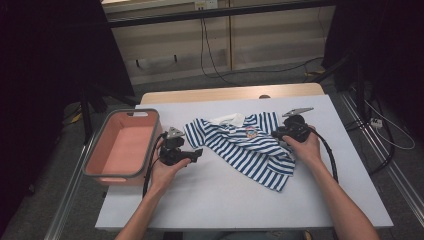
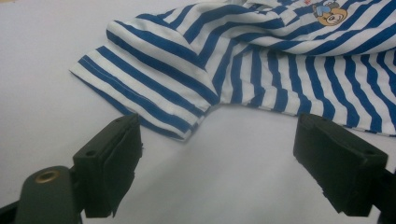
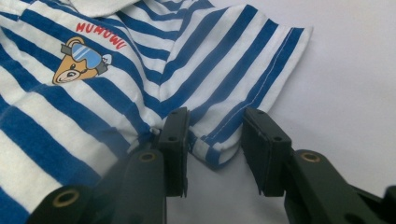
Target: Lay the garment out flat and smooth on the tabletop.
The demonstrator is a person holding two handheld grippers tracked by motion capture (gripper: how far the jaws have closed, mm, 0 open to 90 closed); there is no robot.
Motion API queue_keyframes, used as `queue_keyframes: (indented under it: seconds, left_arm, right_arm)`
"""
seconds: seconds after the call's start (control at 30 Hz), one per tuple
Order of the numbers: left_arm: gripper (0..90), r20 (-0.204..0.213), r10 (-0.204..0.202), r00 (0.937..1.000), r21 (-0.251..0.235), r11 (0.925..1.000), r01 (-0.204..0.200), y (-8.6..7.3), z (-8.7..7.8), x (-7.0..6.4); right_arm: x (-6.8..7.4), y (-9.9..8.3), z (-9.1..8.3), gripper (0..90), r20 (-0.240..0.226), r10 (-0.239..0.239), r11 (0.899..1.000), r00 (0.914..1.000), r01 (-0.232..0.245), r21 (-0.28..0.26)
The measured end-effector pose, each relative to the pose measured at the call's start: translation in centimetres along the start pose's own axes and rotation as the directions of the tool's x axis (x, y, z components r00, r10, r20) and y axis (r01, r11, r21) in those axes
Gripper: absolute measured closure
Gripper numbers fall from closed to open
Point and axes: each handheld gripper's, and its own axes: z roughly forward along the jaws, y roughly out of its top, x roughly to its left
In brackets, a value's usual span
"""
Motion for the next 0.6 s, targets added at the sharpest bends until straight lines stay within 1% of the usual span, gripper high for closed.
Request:
queue_keyframes:
  seconds: [0.07, 0.1, 0.13, 0.17, 0.2, 0.33, 0.37, 0.47, 0.5, 0.6]
  left_arm:
    - [17.5, 0.006, 0.002, 1.0, 0.005, 1.0, -0.002, 0.0, 0.2, -0.1]
    - [17.6, 0.002, 0.005, 1.0, 0.008, 1.0, -0.006, 0.0, 0.2, -0.1]
    - [17.7, 0.003, 0.003, 1.0, 0.007, 1.0, -0.003, -0.1, 0.3, -0.2]
    - [17.9, 0.006, 0.002, 1.0, 0.007, 1.0, -0.003, 0.0, 0.3, -0.2]
    - [18.5, 0.008, 0.004, 1.0, 0.008, 1.0, -0.004, 0.0, 0.3, -0.2]
    - [21.2, 0.008, 0.002, 1.0, 0.005, 1.0, -0.002, -0.1, 0.4, -0.1]
    - [22.0, 0.008, 0.002, 1.0, 0.013, 0.9999, -0.002, -0.1, 0.4, 0.0]
    - [26.2, 0.007, -0.002, 1.0, 0.014, 0.9999, 0.002, -0.1, 0.5, 0.1]
    - [27.1, 0.007, -0.01, 0.9999, 0.01, 0.9999, 0.01, -0.2, 0.6, 0.1]
    - [32.3, 0.012, -0.003, 0.9999, 0.009, 1.0, 0.003, -0.1, 0.8, 0.2]
  right_arm:
    - [0.1, -0.1, 0.1, 69.1, 0.004, 0.002, 1.0, 1.0, -0.002, -0.01]
    - [0.1, -0.1, 0.1, 72.8, 0.002, 0.003, 1.0, 1.0, -0.003, -0.014]
    - [0.2, 0.0, 0.1, 80.2, -0.002, 0.001, 1.0, 1.0, -0.001, -0.014]
    - [0.2, 0.0, 0.1, 85.0, -0.017, 0.004, 1.0, 0.9999, -0.004, -0.013]
    - [0.2, 0.0, 0.2, 85.9, -0.021, 0.007, 1.0, 0.9998, -0.007, -0.014]
    - [0.2, 0.1, 0.1, 86.6, 0.015, -0.012, 1.0, 0.9998, 0.012, -0.013]
    - [0.0, 0.1, 0.1, 86.6, 0.021, 0.0, 1.0, 0.9998, 0.001, -0.013]
    - [-0.9, -0.1, -0.2, 86.6, 0.033, 0.026, 0.999, 0.9991, -0.025, -0.028]
    - [-1.2, -0.1, -0.3, 86.6, 0.038, 0.03, 0.999, 0.9988, -0.028, -0.037]
    - [-1.7, -0.1, -0.6, 86.6, 0.05, 0.04, 0.998, 0.998, -0.037, -0.054]
